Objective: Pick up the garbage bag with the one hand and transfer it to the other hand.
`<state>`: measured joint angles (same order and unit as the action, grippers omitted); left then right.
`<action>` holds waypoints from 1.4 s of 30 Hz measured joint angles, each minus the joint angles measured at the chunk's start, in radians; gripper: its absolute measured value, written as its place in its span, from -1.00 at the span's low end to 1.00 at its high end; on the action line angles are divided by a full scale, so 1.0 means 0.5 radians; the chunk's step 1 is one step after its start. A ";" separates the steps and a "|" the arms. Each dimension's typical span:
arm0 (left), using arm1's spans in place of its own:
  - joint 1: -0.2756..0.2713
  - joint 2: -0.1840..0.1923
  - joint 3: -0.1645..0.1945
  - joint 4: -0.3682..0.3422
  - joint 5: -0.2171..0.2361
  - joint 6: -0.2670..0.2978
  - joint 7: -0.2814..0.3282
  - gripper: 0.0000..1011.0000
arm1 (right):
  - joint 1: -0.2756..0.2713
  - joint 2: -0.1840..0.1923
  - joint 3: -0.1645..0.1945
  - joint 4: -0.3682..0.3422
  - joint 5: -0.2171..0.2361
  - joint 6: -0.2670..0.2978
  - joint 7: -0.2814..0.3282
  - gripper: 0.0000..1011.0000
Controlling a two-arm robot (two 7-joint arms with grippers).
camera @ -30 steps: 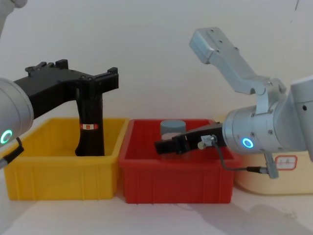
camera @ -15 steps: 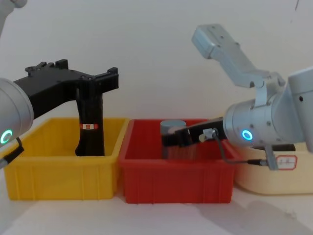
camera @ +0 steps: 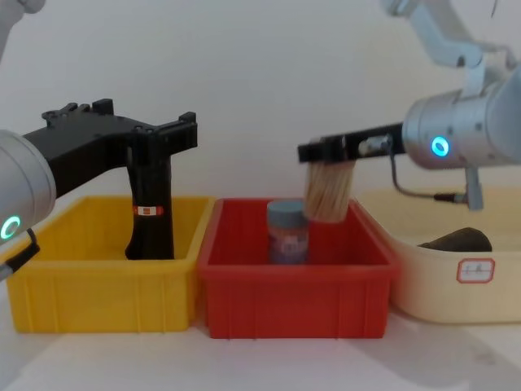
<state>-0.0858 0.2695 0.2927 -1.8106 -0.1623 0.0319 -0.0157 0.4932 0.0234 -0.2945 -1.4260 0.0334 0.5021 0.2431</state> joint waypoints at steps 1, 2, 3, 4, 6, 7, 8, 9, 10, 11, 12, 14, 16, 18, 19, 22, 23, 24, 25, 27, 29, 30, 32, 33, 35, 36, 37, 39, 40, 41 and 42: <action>0.000 0.000 0.000 0.000 0.000 0.000 0.000 0.98 | 0.006 -0.003 0.012 -0.003 0.002 -0.003 -0.009 0.32; 0.000 0.000 0.000 0.000 0.000 0.000 0.000 0.98 | 0.012 -0.006 0.023 -0.004 0.006 -0.010 -0.019 0.32; 0.000 0.000 0.000 0.000 0.000 0.000 0.000 0.98 | 0.024 -0.012 0.043 -0.005 0.011 -0.022 -0.043 0.32; 0.000 0.000 0.000 0.000 0.000 0.000 0.000 0.98 | 0.033 -0.016 0.058 -0.005 0.012 -0.029 -0.053 0.32; 0.000 0.000 0.000 0.000 0.000 0.000 0.000 0.98 | 0.055 -0.025 0.090 0.004 0.016 -0.054 -0.088 0.32; 0.000 0.000 0.000 0.000 0.000 0.000 0.000 0.98 | 0.062 -0.028 0.100 0.010 0.016 -0.062 -0.100 0.32; 0.000 0.000 0.000 0.000 0.000 0.000 0.000 0.98 | 0.070 -0.031 0.110 0.017 0.016 -0.071 -0.108 0.32; 0.000 0.000 0.000 0.000 0.000 0.000 0.000 0.98 | 0.090 -0.038 0.129 0.032 0.016 -0.087 -0.136 0.32; 0.000 0.000 0.000 0.000 0.000 0.000 0.000 0.98 | 0.098 -0.041 0.141 0.043 0.016 -0.101 -0.153 0.32; 0.000 0.000 0.000 0.000 0.000 0.000 0.000 0.98 | 0.110 -0.044 0.154 0.056 0.015 -0.112 -0.165 0.32; 0.000 0.000 0.000 0.000 0.000 0.000 0.000 0.98 | 0.118 -0.047 0.162 0.066 0.013 -0.124 -0.178 0.32; 0.000 0.000 0.000 0.000 0.000 0.000 0.000 0.98 | 0.143 -0.053 0.185 0.104 0.001 -0.164 -0.219 0.32; 0.000 0.000 0.000 0.000 0.000 0.000 0.000 0.98 | 0.171 -0.057 0.203 0.150 -0.022 -0.223 -0.268 0.32; 0.000 0.000 0.000 0.000 0.000 0.000 0.000 0.98 | 0.191 -0.057 0.216 0.197 -0.053 -0.286 -0.318 0.32; 0.000 0.000 0.000 0.000 0.000 0.000 0.000 0.98 | 0.191 -0.057 0.216 0.197 -0.053 -0.286 -0.318 0.32; 0.000 0.000 0.000 0.000 0.000 0.000 0.000 0.98 | 0.220 -0.050 0.227 0.276 -0.109 -0.388 -0.393 0.32; 0.000 0.000 0.000 0.000 0.000 0.000 0.000 0.98 | 0.224 -0.048 0.227 0.289 -0.120 -0.405 -0.406 0.32; 0.000 0.000 0.000 0.000 0.000 0.000 0.000 0.98 | 0.228 -0.043 0.228 0.306 -0.133 -0.425 -0.419 0.32; 0.000 0.000 0.000 0.000 0.000 0.000 0.000 0.98 | 0.229 -0.040 0.228 0.316 -0.145 -0.444 -0.432 0.32; 0.000 0.000 0.000 0.000 0.000 0.000 0.000 0.98 | 0.230 -0.025 0.229 0.356 -0.183 -0.495 -0.468 0.32; 0.000 0.000 0.000 0.000 0.000 0.000 0.000 0.98 | 0.228 -0.010 0.229 0.386 -0.214 -0.533 -0.494 0.32; 0.000 0.000 0.000 0.000 0.000 0.000 0.000 0.98 | 0.227 -0.007 0.229 0.393 -0.224 -0.542 -0.501 0.32; 0.000 0.000 0.000 0.000 0.000 0.000 0.000 0.98 | 0.220 0.004 0.229 0.410 -0.244 -0.560 -0.515 0.32; 0.000 0.000 0.000 0.000 0.000 0.000 0.000 0.98 | 0.212 0.015 0.229 0.422 -0.259 -0.571 -0.527 0.32; 0.000 0.000 0.000 0.000 0.000 0.000 0.000 0.98 | 0.204 0.023 0.230 0.430 -0.273 -0.577 -0.534 0.40; 0.000 0.000 0.000 0.000 0.000 0.000 0.000 0.98 | 0.196 0.031 0.231 0.434 -0.287 -0.580 -0.539 0.47; 0.000 0.000 0.000 0.000 0.000 0.000 0.000 0.98 | 0.191 0.037 0.232 0.435 -0.292 -0.580 -0.540 0.51; 0.000 0.000 0.000 0.000 0.000 0.000 0.000 0.98 | 0.177 0.048 0.233 0.435 -0.306 -0.575 -0.539 0.66; 0.000 0.000 0.000 0.000 0.000 0.000 0.000 0.98 | 0.171 0.052 0.234 0.433 -0.309 -0.571 -0.538 0.73; 0.000 0.000 0.000 0.000 0.000 0.000 0.000 0.98 | 0.167 0.056 0.235 0.432 -0.313 -0.564 -0.535 0.73; 0.000 0.000 0.000 0.000 0.000 0.000 0.000 0.98 | 0.157 0.061 0.237 0.426 -0.317 -0.554 -0.528 0.82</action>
<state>-0.0858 0.2695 0.2927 -1.8106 -0.1623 0.0319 -0.0158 0.5719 0.0541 -0.1761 -1.2128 -0.1251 0.2252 -0.0208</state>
